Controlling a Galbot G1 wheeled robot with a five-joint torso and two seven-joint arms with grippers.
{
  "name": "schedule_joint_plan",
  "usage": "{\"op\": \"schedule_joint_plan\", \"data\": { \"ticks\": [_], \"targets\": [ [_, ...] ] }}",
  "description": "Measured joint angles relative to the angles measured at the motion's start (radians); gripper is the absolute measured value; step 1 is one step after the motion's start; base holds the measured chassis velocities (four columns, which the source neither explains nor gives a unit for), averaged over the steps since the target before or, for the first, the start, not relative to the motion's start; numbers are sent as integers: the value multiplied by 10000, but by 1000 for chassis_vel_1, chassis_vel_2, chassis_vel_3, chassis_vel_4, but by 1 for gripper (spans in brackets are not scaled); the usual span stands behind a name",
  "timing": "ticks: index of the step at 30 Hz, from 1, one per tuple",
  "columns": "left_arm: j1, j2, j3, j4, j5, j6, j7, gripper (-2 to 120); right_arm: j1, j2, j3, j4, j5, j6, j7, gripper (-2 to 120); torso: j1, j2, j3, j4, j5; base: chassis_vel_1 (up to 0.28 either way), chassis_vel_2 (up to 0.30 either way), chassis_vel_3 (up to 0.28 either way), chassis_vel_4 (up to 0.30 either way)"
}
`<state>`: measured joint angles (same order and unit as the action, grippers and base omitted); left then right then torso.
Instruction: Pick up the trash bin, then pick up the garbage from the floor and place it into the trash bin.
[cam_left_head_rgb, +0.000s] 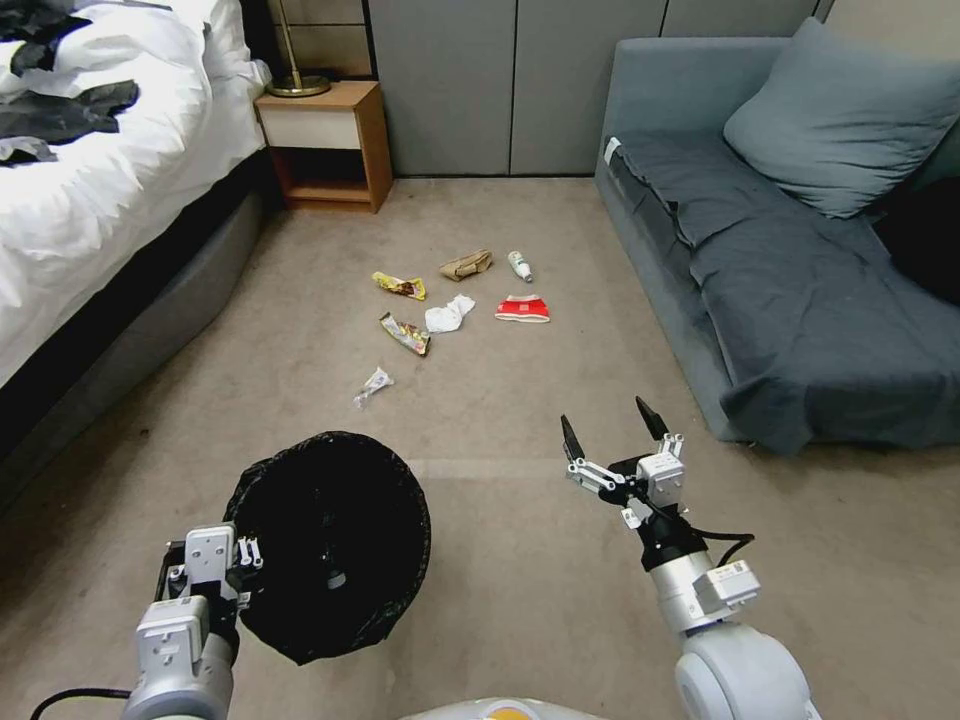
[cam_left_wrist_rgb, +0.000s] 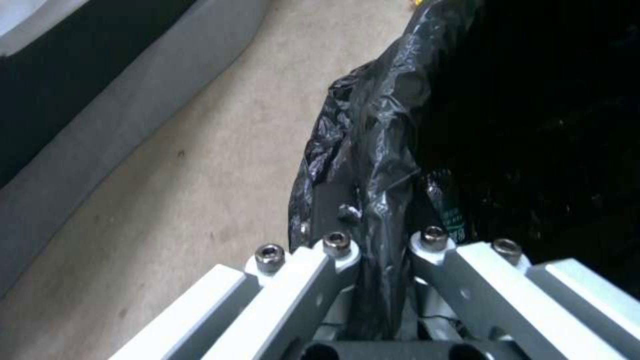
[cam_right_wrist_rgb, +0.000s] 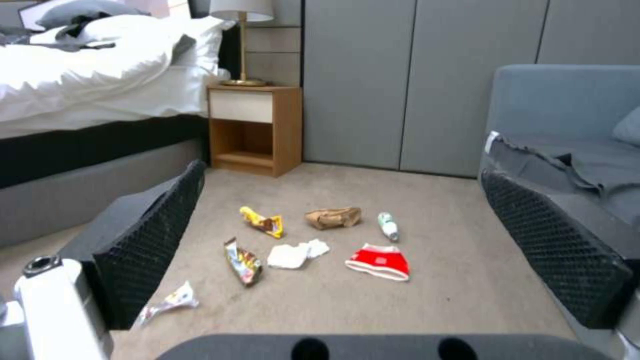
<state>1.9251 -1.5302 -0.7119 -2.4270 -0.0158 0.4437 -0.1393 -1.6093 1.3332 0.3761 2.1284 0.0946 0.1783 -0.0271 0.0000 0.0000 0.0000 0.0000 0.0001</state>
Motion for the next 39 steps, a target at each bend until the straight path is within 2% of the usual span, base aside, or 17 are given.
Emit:
{"op": "schedule_joint_plan", "data": {
  "ticks": [39],
  "targets": [
    [-162, -85, 150, -8, 138, 98, -11, 1, -18, -33, 31, -75, 25, 79, -58, 100, 1, 0, 1, -2, -2, -203, 202, 200, -203]
  ]
}}
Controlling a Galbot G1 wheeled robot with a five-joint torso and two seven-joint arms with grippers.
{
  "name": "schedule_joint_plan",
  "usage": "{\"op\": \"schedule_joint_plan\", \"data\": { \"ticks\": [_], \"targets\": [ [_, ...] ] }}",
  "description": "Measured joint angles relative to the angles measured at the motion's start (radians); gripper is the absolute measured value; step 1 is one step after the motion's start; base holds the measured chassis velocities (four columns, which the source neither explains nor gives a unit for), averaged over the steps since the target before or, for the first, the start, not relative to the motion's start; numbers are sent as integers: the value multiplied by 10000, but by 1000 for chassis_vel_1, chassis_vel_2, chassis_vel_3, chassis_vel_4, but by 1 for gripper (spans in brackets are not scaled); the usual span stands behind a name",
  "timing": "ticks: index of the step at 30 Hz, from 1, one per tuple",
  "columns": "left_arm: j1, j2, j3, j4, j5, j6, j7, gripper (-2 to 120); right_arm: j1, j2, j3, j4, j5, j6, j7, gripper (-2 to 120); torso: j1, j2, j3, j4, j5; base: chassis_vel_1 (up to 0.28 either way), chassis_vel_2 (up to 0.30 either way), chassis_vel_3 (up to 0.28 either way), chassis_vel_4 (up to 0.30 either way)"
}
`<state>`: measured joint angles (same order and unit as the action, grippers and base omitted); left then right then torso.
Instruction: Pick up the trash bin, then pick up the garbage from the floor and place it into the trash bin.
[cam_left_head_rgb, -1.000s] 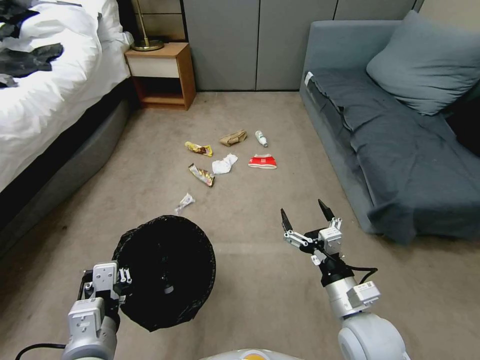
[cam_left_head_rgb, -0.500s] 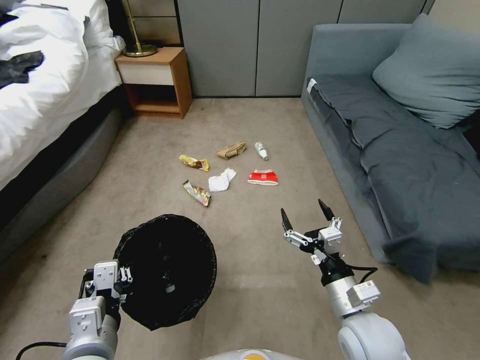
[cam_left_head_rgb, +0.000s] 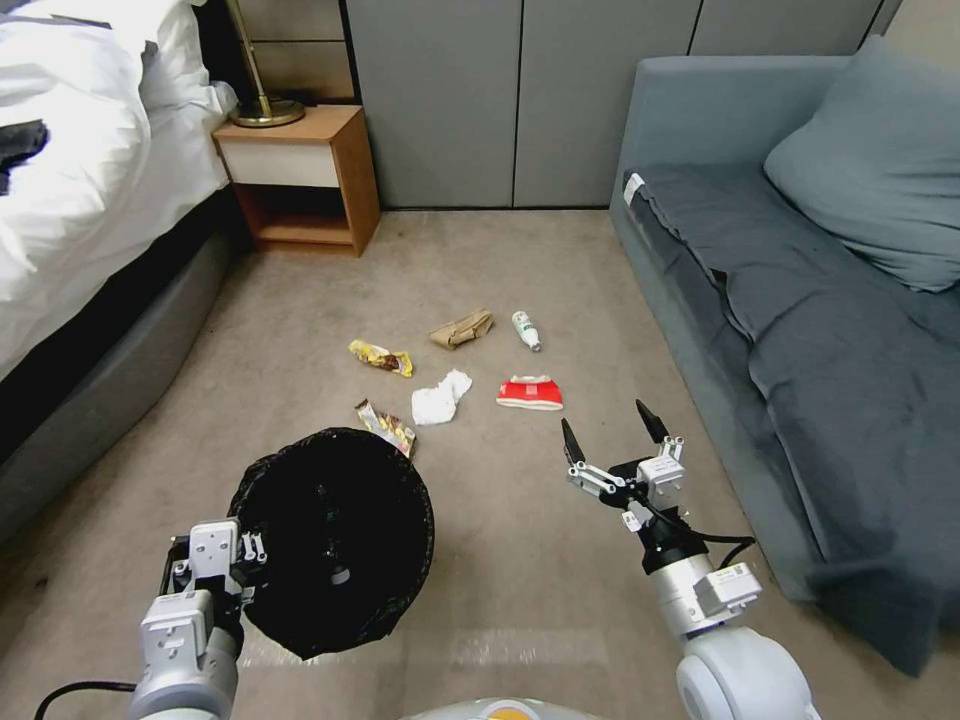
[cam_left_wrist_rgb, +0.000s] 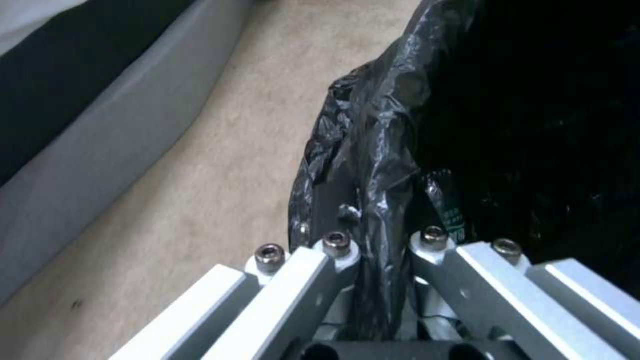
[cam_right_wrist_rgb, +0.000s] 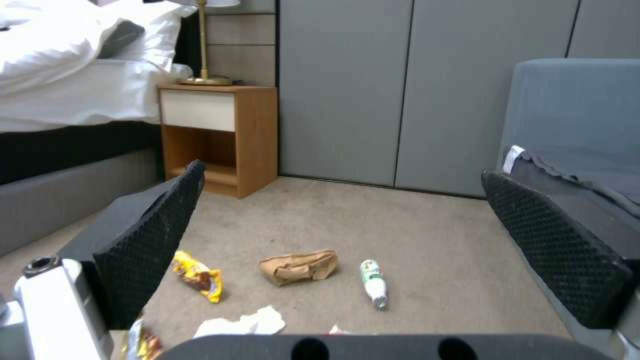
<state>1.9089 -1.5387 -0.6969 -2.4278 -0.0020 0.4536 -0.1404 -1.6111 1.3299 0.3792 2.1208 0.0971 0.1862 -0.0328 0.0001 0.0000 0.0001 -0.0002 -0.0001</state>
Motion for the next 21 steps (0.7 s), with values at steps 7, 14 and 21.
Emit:
{"op": "schedule_joint_plan", "data": {
  "ticks": [7, 14, 21],
  "targets": [
    [18, -47, 21, -4, 56, -7, -17, 1, 23, -10, -58, -47, 8, 20, -18, 100, -1, 1, -1, 3, 1, -195, 202, 192, -188],
    [30, -38, 40, -4, 74, -28, -19, 1, -34, -2, -67, -59, 0, 59, -32, 100, -1, 0, -1, 2, -1, -200, 201, 186, -195],
    [14, 2, 31, -19, 67, -34, -13, 1, -46, 6, -61, -64, -14, 73, -50, 100, -1, 0, -1, 2, 1, -208, 199, 191, -193]
  ]
}}
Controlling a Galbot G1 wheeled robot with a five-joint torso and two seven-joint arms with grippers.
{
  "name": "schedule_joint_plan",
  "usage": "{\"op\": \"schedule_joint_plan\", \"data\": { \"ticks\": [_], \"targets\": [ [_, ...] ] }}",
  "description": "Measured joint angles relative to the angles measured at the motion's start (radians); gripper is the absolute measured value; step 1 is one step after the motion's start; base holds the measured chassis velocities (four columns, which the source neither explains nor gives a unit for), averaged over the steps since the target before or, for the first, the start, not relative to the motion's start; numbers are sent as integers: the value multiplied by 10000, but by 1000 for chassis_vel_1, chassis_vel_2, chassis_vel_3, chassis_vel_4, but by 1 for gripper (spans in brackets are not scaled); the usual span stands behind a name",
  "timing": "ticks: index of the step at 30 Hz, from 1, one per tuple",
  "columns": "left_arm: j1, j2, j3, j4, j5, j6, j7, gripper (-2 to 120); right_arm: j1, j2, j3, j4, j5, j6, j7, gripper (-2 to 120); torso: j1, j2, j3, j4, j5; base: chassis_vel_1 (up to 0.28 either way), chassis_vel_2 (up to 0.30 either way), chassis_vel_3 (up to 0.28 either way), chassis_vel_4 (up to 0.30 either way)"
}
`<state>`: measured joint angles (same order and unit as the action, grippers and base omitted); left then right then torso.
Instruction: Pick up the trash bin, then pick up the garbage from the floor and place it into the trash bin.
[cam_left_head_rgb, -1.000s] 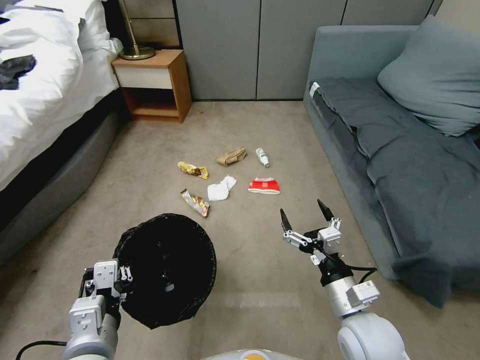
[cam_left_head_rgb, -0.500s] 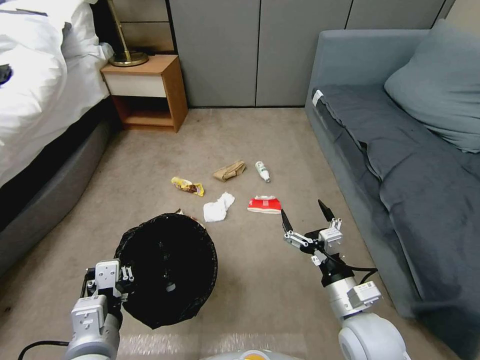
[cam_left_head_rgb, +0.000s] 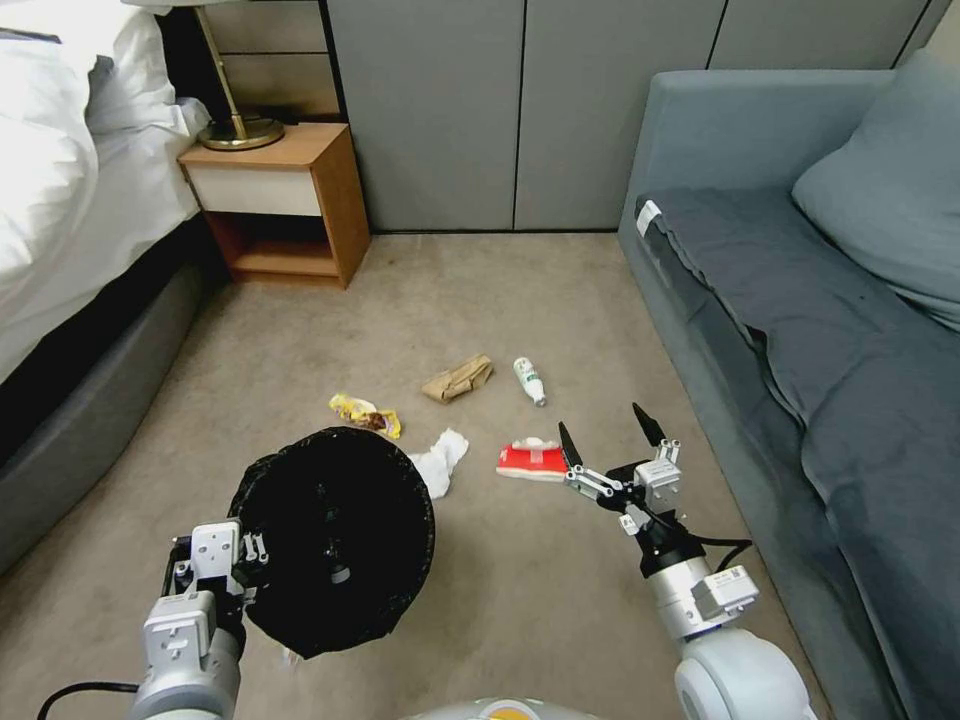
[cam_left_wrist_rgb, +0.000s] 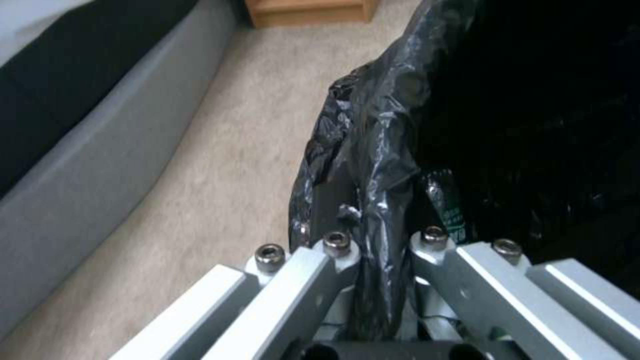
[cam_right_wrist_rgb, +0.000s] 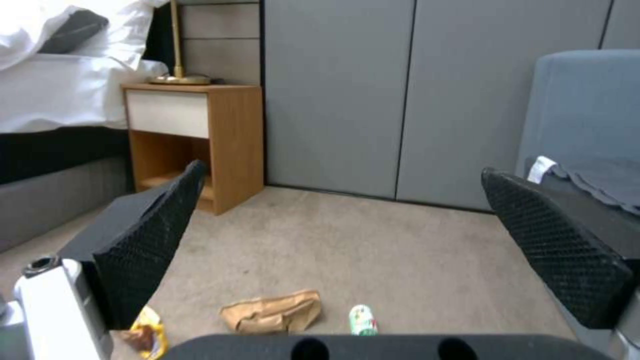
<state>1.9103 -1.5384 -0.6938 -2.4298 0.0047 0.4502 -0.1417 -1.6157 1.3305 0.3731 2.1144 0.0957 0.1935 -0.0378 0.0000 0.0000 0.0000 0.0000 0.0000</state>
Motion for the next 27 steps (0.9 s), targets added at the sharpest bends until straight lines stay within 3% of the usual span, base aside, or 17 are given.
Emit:
{"op": "schedule_joint_plan", "data": {
  "ticks": [14, 27],
  "targets": [
    [0, -2, 4, -7, -10, -18, 16, 1, 30, 23, 50, -172, -193, 507, -398, 100, 2, -1, 2, 1, 3, -172, 186, 176, -176],
    [2, 3, 26, -4, -7, -21, 18, 1, 211, 10, 63, -477, -327, 900, -617, 100, 0, 0, 0, 0, 1, 6, 6, -13, 5]
  ]
}}
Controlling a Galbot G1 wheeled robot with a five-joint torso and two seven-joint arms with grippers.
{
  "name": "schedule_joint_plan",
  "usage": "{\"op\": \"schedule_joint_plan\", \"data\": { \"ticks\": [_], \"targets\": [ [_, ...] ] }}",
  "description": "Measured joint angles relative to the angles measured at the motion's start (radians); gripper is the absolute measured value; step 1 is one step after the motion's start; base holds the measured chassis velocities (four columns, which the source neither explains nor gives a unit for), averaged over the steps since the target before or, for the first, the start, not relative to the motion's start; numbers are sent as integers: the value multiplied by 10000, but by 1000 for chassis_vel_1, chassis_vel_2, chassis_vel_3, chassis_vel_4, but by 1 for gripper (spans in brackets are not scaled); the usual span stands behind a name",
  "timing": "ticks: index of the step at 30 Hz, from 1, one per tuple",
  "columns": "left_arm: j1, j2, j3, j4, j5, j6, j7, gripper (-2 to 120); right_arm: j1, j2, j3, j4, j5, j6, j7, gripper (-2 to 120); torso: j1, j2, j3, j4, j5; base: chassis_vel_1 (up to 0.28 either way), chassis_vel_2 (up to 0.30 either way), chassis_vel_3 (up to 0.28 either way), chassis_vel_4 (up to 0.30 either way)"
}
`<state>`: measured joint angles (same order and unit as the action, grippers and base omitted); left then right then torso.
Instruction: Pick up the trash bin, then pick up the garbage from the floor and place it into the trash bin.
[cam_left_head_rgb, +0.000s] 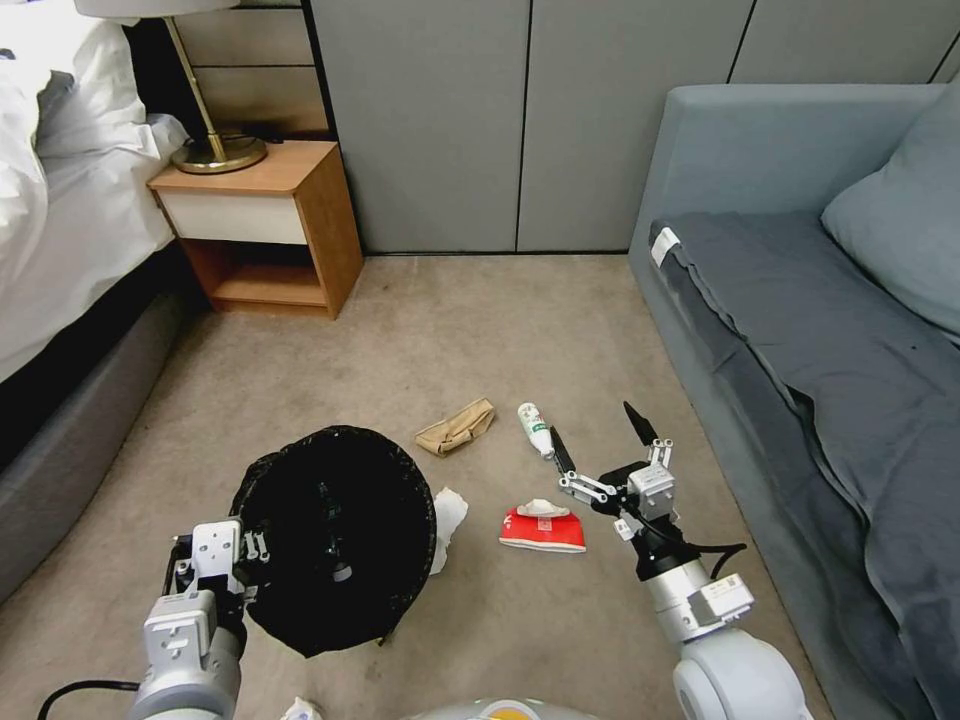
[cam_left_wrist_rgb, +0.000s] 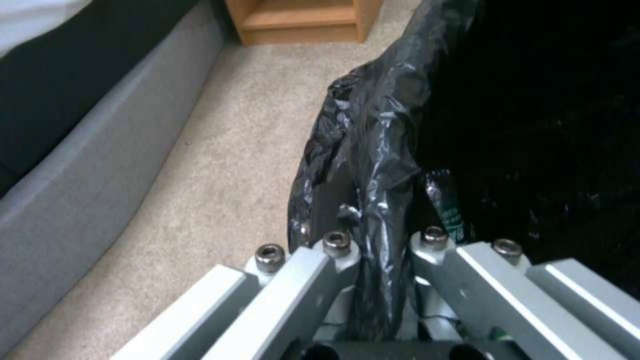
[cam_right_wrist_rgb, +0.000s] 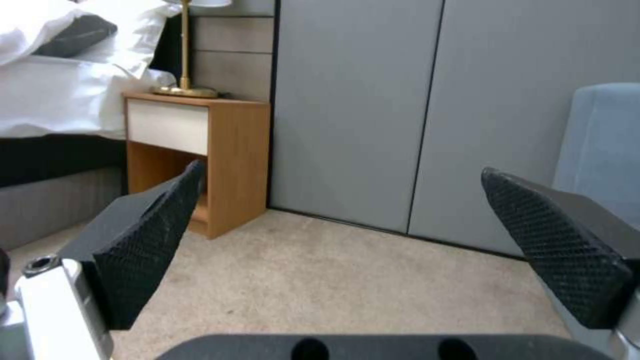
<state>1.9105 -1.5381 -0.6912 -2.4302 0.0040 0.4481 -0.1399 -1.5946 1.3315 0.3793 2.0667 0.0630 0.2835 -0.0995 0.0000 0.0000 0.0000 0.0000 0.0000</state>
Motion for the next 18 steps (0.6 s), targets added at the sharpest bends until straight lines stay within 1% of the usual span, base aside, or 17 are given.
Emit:
{"op": "schedule_joint_plan", "data": {
  "ticks": [6, 8, 9, 12, 13, 16, 17, 18],
  "targets": [
    [-89, 11, -23, 111, -18, 3, 8, 1, 671, -309, -12, -468, -155, -91, -104, 100, 0, 0, 0, -1, -1, 0, 0, 0, 0],
    [-132, 19, -56, 151, -45, 26, 12, 1, 1145, -592, -150, -810, -152, -395, -225, 100, -1, 0, 0, 1, 0, 0, 0, 0, 0],
    [-132, 19, -56, 151, -45, 26, 12, 1, 1145, -592, -150, -810, -152, -395, -225, 100, -1, 0, 0, 1, 0, 0, 0, 0, 0],
    [-203, 51, -113, 214, -99, 93, 49, 1, 1967, -1097, -560, -1575, -141, -803, -692, 100, 0, 0, 1, 1, 2, 0, 0, 0, 0],
    [-203, 51, -113, 214, -99, 93, 49, 1, 1967, -1097, -560, -1575, -141, -803, -692, 100, 0, 0, 1, 1, 2, 0, 0, 0, 0],
    [-317, 77, -254, 396, -168, 169, 56, 1, 2892, -1824, -1156, -2414, -342, -1100, -1199, 100, 0, 0, 1, -1, 1, 0, 0, 0, 0],
    [-343, 79, -290, 448, -186, 182, 56, 1, 3215, -2075, -1398, -2719, -383, -1157, -1297, 100, 0, 0, 1, 3, 1, 0, 0, 0, 0],
    [-343, 79, -290, 448, -186, 182, 56, 1, 3215, -2075, -1398, -2719, -383, -1157, -1297, 100, 0, 0, 1, 3, 1, 0, 0, 0, 0]
  ]
}}
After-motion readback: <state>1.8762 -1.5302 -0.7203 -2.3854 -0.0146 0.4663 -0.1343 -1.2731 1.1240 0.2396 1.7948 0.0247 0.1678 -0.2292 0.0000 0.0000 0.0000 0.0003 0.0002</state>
